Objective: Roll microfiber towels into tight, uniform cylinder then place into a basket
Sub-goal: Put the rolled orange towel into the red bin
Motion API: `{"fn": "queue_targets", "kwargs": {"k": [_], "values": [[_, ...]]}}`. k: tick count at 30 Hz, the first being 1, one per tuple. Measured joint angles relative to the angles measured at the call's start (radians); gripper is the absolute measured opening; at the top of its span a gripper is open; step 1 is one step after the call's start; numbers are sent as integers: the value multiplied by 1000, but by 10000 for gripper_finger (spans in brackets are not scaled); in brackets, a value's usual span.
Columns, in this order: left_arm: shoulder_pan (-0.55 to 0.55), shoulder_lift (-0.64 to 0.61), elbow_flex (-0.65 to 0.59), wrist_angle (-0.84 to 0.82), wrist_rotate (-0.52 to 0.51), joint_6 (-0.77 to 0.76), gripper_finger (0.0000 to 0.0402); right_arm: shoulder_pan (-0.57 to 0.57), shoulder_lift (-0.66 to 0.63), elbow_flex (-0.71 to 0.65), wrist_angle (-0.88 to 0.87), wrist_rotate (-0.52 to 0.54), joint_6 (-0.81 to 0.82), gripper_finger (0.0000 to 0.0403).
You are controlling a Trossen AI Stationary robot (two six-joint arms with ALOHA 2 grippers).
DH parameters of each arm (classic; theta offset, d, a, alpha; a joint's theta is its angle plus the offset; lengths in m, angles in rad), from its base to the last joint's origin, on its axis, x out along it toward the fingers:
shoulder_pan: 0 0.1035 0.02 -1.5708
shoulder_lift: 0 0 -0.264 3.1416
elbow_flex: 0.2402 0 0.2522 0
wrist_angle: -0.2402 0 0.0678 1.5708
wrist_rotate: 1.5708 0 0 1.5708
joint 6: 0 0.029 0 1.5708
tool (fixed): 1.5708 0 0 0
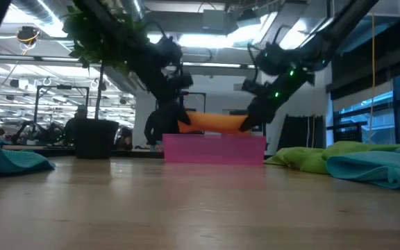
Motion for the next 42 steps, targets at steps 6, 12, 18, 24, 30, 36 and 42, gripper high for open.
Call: {"fn": "queue_targets", "kwargs": {"k": [6,12,18,24,30,36,42], "values": [[22,84,0,83,13,44,7,-19,90,-2,72,4,-61,26],[24,97,-1,72,17,68,11,-20,111,-2,89,2,-103,26],[24,97,-1,44,22,104,26,-20,111,-1,90,1,-159,36],[24,97,-1,40,21,109,56,-20,111,0,89,1,-161,41],[24,97,-1,40,14,109,76,-20,111,0,90,1,-161,67],[25,97,-1,40,-1,109,93,-20,111,0,104,4,-156,136],[24,97,-1,40,-43,111,117,-20,110,6,103,11,-153,183]]}}
